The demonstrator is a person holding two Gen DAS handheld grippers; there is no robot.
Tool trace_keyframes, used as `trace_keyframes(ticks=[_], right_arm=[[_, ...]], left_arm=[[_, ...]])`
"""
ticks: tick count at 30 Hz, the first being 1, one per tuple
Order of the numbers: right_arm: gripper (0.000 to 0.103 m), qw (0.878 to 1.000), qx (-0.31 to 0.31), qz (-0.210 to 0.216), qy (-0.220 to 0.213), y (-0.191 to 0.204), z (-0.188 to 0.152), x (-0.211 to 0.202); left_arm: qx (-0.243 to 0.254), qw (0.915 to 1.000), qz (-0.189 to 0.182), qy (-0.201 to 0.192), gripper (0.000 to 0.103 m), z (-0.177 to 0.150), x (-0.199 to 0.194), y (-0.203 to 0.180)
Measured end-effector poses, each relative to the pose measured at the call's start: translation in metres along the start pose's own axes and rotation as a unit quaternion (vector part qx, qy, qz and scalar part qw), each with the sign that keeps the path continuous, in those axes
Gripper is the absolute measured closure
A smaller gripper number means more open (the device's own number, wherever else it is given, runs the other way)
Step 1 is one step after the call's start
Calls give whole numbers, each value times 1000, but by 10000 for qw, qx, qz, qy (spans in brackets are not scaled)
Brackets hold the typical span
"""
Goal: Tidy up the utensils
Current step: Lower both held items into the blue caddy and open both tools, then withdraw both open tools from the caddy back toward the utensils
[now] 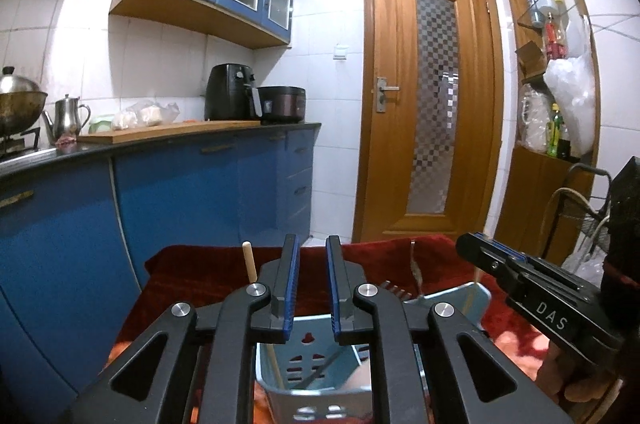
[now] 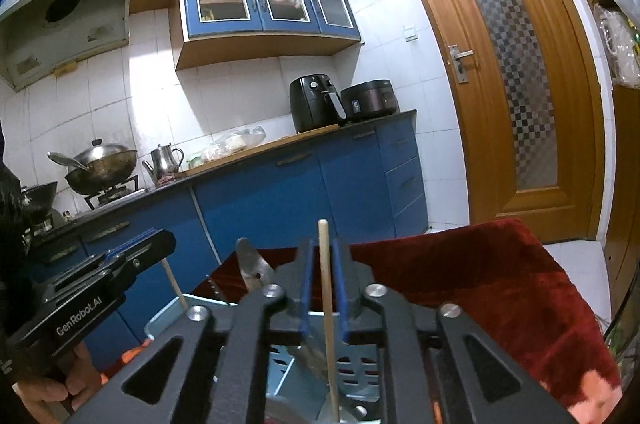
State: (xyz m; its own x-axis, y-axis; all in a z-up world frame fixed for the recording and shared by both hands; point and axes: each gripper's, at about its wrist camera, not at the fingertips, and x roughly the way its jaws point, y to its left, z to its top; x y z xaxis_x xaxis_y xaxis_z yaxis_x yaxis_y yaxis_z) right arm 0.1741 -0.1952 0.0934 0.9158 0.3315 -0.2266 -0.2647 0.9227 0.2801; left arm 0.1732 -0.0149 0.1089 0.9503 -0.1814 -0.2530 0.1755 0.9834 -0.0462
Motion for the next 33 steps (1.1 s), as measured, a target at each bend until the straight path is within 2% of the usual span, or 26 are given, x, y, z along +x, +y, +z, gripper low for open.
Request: trace_keyframes(ticks=[5,13,22,30,33], right_arm=[[84,10000,38,-60,-62,7,5,-19],[84,9992,394,79,53,9,13,-51],[84,9985,473,117,239,18,11,-88],[84,9970,344,-104,692,26,-12,-112],[84,9952,224,-304,898,29,-24,-117]], left_arm=[[-92,9998,-159,106,90,1,-13,-1],[-94,9997,-159,153,90,-3,-44,-7],[-183,9985,-186,478,90,-17,-73,-4],[-207,9953,-304,901,90,-34,-90,-8],[-231,9935,-368,1049,88,-43,-95,-10]])
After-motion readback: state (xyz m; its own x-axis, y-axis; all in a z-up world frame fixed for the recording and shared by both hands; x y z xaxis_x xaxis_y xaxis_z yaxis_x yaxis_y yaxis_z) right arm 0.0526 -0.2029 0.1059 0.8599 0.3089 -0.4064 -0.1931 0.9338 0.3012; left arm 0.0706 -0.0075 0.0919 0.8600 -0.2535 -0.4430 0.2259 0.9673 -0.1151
